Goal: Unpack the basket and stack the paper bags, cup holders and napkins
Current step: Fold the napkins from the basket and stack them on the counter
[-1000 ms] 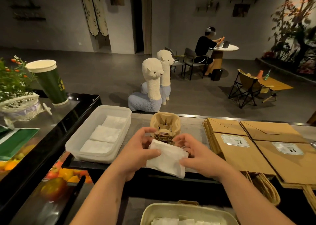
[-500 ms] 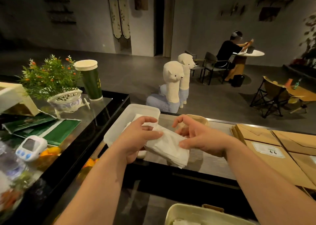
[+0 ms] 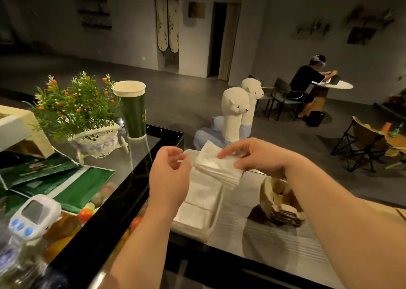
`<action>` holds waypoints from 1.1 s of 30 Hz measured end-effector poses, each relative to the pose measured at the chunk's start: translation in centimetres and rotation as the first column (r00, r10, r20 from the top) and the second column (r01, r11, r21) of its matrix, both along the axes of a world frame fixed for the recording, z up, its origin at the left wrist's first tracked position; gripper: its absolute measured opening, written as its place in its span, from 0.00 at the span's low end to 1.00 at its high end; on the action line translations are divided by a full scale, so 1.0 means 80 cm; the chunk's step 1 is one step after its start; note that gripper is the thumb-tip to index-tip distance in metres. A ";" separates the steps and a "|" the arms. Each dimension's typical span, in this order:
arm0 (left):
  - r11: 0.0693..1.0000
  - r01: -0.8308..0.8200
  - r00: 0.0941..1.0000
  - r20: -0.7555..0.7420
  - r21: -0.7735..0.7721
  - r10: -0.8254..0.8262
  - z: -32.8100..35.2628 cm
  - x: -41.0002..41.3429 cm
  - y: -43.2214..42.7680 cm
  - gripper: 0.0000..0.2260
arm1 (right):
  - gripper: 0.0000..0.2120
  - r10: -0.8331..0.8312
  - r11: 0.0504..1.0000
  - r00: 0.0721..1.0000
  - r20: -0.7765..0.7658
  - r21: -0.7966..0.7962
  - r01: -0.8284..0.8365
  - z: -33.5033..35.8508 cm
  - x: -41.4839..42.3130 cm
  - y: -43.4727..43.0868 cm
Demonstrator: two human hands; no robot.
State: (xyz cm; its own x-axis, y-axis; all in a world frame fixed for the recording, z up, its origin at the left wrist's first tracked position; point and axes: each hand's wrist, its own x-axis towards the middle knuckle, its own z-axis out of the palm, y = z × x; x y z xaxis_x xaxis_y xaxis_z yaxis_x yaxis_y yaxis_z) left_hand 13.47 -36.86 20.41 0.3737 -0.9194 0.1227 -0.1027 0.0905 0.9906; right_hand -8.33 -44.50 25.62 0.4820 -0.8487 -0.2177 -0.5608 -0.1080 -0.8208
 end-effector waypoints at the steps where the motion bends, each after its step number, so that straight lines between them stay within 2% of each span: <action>1: 0.999 0.012 0.983 0.185 -0.031 -0.006 -0.010 0.005 0.000 0.06 | 0.22 -0.045 0.998 0.999 -0.026 -0.036 0.044 -0.001 0.003 -0.014; 2: 0.997 0.079 0.916 0.397 -0.014 -0.067 -0.021 0.009 0.000 0.07 | 0.23 -0.073 0.996 0.996 -0.050 -0.061 0.070 -0.004 0.006 -0.028; 3: 0.983 0.174 0.785 0.595 0.058 -0.174 -0.031 0.011 0.000 0.08 | 0.23 -0.085 0.994 0.995 -0.056 -0.066 0.082 -0.008 0.010 -0.040; 4: 0.951 0.257 0.610 0.734 0.174 -0.299 -0.040 0.011 0.000 0.11 | 0.23 -0.092 0.995 0.995 -0.046 -0.055 0.089 -0.014 0.014 -0.051; 5: 0.904 0.305 0.441 0.797 0.299 -0.412 -0.047 0.010 -0.001 0.15 | 0.23 -0.097 0.995 0.995 -0.034 -0.038 0.096 -0.020 0.019 -0.060; 6: 0.853 0.321 0.323 0.799 0.411 -0.507 -0.050 0.008 -0.002 0.19 | 0.23 -0.104 0.994 0.994 -0.029 -0.025 0.104 -0.025 0.025 -0.067; 7: 0.809 0.315 0.250 0.779 0.496 -0.575 -0.050 0.007 -0.002 0.21 | 0.23 -0.103 0.995 0.994 -0.032 -0.017 0.102 -0.031 0.032 -0.072; 11: 0.735 0.270 0.113 0.738 0.621 -0.665 -0.048 0.008 -0.007 0.21 | 0.23 0.000 1.000 0.997 -0.083 -0.012 -0.001 -0.048 0.060 -0.076; 14: 0.703 0.255 0.076 0.711 0.664 -0.699 -0.050 0.007 -0.010 0.22 | 0.23 0.035 0.999 0.983 -0.180 -0.017 -0.039 -0.062 0.068 -0.079; 21: 0.709 0.286 0.130 0.707 0.645 -0.696 -0.055 0.007 -0.012 0.21 | 0.27 0.062 0.988 0.910 -0.410 -0.102 -0.113 -0.065 0.076 -0.075; 23: 0.714 0.299 0.149 0.709 0.633 -0.690 -0.056 0.008 -0.012 0.21 | 0.28 0.069 0.979 0.860 -0.505 -0.130 -0.155 -0.068 0.080 -0.073; 25: 0.719 0.305 0.159 0.711 0.625 -0.685 -0.058 0.008 -0.012 0.22 | 0.27 0.071 0.957 0.762 -0.643 -0.173 -0.234 -0.076 0.088 -0.069; 27: 0.723 0.306 0.160 0.716 0.619 -0.680 -0.059 0.008 -0.012 0.23 | 0.21 -0.022 0.893 0.610 -0.792 -0.290 -0.345 -0.088 0.099 -0.053; 29: 0.727 0.304 0.165 0.717 0.616 -0.677 -0.059 0.007 -0.012 0.24 | 0.16 -0.212 0.719 0.490 -0.846 -0.474 -0.507 -0.095 0.107 -0.035; 30: 0.727 0.303 0.163 0.718 0.617 -0.677 -0.059 0.007 -0.012 0.24 | 0.16 -0.274 0.644 0.467 -0.841 -0.521 -0.560 -0.096 0.107 -0.029; 31: 0.726 0.301 0.159 0.719 0.618 -0.677 -0.059 0.007 -0.012 0.24 | 0.16 -0.295 0.611 0.477 -0.828 -0.548 -0.572 -0.095 0.107 -0.027; 33: 0.722 0.295 0.156 0.714 0.626 -0.683 -0.059 0.006 -0.013 0.24 | 0.18 -0.266 0.646 0.555 -0.788 -0.573 -0.504 -0.088 0.108 -0.028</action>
State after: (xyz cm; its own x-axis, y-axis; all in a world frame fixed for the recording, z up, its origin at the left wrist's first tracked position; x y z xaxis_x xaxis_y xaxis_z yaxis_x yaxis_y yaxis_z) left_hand 13.97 -37.89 15.66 -0.3292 -0.9049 -0.2698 -0.9230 0.2481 0.2942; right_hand 0.31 -46.71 18.61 0.5510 -0.8325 0.0579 -0.8002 -0.5074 0.3196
